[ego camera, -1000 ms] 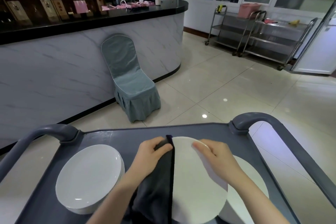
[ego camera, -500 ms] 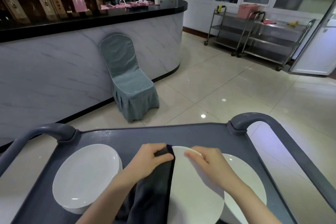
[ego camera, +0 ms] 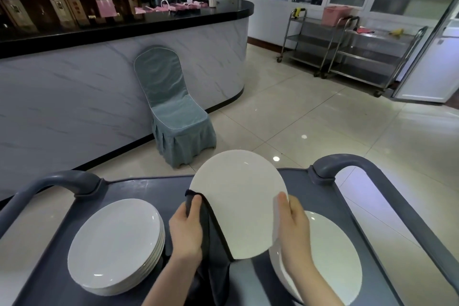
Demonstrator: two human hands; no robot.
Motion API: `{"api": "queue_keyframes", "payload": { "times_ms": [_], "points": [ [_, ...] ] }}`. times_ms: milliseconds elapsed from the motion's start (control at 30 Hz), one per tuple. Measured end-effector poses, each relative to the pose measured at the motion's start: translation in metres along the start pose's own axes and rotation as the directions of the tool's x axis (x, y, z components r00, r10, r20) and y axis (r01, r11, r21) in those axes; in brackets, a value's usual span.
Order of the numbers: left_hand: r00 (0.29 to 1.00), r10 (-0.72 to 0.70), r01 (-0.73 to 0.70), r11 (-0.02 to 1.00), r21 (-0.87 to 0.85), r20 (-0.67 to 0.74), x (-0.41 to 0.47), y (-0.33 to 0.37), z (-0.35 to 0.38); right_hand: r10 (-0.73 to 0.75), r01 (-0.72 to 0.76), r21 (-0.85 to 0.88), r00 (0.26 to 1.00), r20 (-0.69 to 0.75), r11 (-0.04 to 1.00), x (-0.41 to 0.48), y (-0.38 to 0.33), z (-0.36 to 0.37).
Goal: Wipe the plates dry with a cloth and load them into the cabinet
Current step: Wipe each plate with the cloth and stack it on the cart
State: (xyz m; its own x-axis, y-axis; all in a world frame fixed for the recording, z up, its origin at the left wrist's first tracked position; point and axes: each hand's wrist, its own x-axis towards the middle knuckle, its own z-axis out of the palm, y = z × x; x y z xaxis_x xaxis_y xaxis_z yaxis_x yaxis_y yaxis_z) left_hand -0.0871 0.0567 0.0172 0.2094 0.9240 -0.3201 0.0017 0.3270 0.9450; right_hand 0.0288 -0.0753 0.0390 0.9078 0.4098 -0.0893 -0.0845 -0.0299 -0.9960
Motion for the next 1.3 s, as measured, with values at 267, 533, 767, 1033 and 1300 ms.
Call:
{"api": "queue_keyframes", "payload": {
  "times_ms": [267,533,767,1033,1300],
  "points": [
    [0.689,0.36,-0.672,0.642,0.369,0.629,0.011,0.042,-0.006,-0.127,0.5,-0.444,0.758,0.64,0.744,0.034,-0.044,-0.019],
    [0.875,0.248,-0.394,0.864,0.315,0.416,0.002,0.0,-0.008,-0.173,0.403,-0.418,0.855,0.489,0.814,0.039,-0.03,-0.025],
    [0.819,0.288,-0.508,0.767,0.393,0.496,0.017,0.02,-0.007,-0.178,0.35,-0.434,0.904,0.388,0.83,0.034,-0.024,-0.026],
    [0.62,0.298,-0.707,0.614,0.352,0.726,0.015,0.028,-0.001,-0.148,0.454,-0.44,0.807,0.571,0.774,0.031,-0.026,-0.021],
    [0.969,0.099,-0.176,0.919,0.352,0.225,0.014,-0.013,-0.012,-0.145,0.198,-0.356,0.975,0.17,0.913,0.035,-0.009,-0.021]
  ]
}}
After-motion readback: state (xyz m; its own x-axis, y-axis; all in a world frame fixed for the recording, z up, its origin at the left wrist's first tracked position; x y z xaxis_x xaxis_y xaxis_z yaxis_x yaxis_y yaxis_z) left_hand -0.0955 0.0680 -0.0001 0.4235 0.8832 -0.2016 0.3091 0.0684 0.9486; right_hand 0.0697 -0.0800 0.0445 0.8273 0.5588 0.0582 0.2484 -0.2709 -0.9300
